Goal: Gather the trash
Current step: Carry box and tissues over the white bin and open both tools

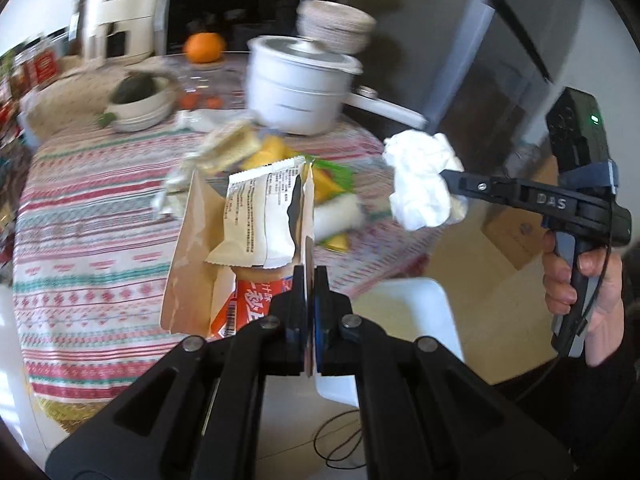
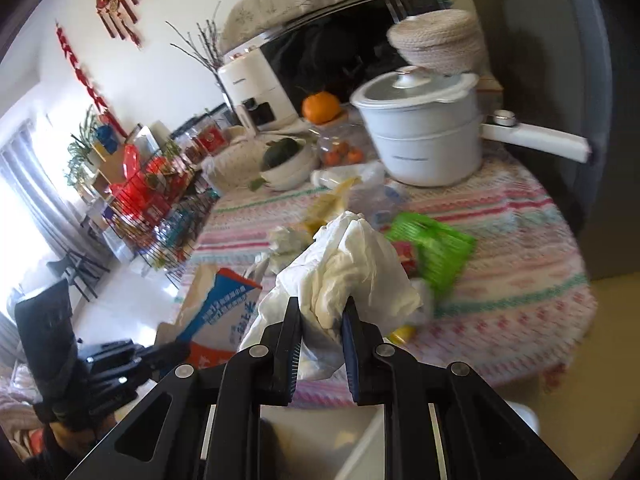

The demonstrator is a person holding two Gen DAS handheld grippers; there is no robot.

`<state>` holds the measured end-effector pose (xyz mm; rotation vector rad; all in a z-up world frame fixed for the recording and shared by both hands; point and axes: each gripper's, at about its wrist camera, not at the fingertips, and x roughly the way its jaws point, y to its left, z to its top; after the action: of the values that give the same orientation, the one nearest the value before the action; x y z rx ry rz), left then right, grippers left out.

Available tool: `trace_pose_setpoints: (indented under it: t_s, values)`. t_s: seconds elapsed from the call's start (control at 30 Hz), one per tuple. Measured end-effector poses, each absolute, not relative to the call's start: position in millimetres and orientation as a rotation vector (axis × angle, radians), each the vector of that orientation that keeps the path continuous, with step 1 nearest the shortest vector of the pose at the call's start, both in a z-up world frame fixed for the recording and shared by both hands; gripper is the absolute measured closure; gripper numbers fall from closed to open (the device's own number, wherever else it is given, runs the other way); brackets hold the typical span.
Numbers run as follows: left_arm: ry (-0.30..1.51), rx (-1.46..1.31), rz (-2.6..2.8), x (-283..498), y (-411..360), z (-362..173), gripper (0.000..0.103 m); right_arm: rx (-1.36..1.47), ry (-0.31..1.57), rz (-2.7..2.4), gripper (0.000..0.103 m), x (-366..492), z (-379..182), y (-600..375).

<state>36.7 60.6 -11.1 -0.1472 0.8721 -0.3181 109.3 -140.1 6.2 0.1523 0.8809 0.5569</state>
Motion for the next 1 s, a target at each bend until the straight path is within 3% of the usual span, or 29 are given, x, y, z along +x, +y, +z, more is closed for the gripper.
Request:
trace_pose_setpoints:
  t_s: [0.6, 1.0]
  values:
    - [1.176, -0.022, -0.59, 46.2, -80.5, -111.4, 0.099, 0.099, 1.276, 0.305, 0.083, 67.2, -114.2, -252.3]
    - [1.197, 0.023, -0.629, 43.7, -105.6, -120.1, 0.099, 0.098, 1.33, 0.291, 0.079, 66.2, -121.8, -260.9]
